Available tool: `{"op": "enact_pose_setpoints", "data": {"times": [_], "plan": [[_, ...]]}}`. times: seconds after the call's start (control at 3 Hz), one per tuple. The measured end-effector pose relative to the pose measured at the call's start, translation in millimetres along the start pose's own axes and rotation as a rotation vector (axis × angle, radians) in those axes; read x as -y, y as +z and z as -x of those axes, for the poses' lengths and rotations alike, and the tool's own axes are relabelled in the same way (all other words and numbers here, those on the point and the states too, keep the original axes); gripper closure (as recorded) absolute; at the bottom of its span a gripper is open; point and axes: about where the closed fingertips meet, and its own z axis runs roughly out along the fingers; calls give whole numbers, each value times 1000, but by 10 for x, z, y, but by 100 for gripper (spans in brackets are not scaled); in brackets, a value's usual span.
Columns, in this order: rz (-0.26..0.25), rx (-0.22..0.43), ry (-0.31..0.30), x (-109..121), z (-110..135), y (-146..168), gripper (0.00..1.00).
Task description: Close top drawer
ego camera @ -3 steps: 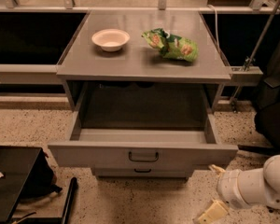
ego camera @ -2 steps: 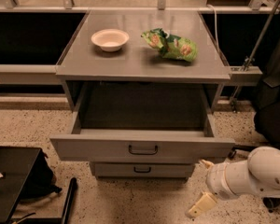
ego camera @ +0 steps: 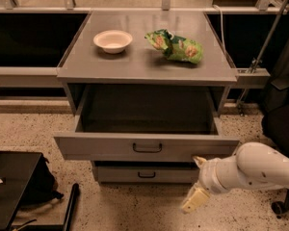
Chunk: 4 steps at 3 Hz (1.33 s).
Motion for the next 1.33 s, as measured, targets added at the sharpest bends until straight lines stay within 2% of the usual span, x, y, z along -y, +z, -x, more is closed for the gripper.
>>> {"op": "enact_pose_setpoints", "data": {"times": [0.33, 1.0, 1.33], "plan": [[-23, 4, -60, 124, 312, 179, 0], [-44, 22, -64, 186, 320, 96, 0], [-115, 48, -117, 538, 564, -215, 0]]}}
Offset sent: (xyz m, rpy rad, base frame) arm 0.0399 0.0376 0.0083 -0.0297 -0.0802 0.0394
